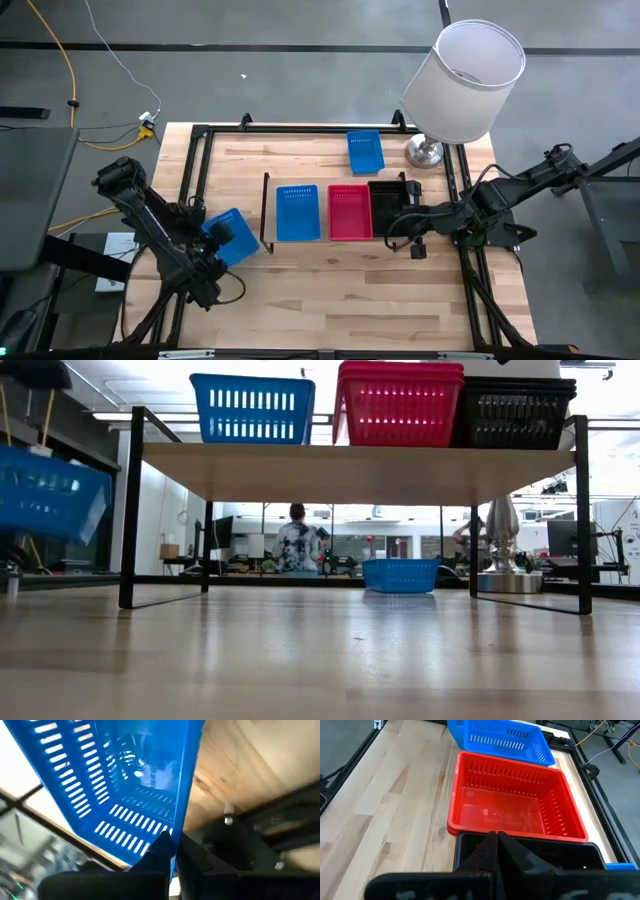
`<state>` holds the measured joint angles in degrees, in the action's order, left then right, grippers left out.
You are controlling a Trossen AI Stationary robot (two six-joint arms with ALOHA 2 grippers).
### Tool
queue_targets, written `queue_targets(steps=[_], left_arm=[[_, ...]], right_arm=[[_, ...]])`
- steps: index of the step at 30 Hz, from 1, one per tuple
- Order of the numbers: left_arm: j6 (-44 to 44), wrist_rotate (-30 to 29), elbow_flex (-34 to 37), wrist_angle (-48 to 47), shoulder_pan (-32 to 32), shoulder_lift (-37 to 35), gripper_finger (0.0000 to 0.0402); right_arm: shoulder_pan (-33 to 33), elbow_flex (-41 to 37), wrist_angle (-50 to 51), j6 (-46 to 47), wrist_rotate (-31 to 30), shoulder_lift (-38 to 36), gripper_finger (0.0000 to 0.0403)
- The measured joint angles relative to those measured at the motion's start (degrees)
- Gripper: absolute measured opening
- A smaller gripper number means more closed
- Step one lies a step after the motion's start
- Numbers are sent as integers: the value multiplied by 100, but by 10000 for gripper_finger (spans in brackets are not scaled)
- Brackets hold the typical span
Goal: Stack baskets on shelf by color
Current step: Stack the left blue bin on the blue bin on the shelf
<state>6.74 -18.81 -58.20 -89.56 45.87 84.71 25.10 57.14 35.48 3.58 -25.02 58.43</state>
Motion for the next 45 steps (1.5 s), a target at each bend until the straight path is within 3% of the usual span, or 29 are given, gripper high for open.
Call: queue_targets(steps=[4,8,15,20,23,27,29,38,42,45], left_arm=[[-808,-192,-136,-22,-1,-60,2],[-552,-528,-140,-39,-54,-136,2],[437,641,-416,309,91,-129,2],[709,758,-773,1488,319,-121,1],[963,43,-1065,2274,324,-121,1],[1943,-1436,-1605,3136,128,-121,1],[2211,-1800,-1910,3417,-79,-121,1],[4197,-2349,-2959,4000,-956,-123,1],[5107,-2401,-3436,3473,-1171,-67,1],[5763,-2433,-3935,2526,-1264,184,0]], right_arm=[[0,0,24,-1,2,2,0],[0,0,39,-1,7,0,0],[0,0,63,-5,19,0,0],[0,0,48,1,15,0,0],[0,0,28,1,15,0,0],[0,0,28,1,14,0,0],[0,0,28,1,14,0,0],[0,0,26,-4,13,0,0],[0,0,28,-14,9,0,0],[0,0,28,-16,9,0,0]])
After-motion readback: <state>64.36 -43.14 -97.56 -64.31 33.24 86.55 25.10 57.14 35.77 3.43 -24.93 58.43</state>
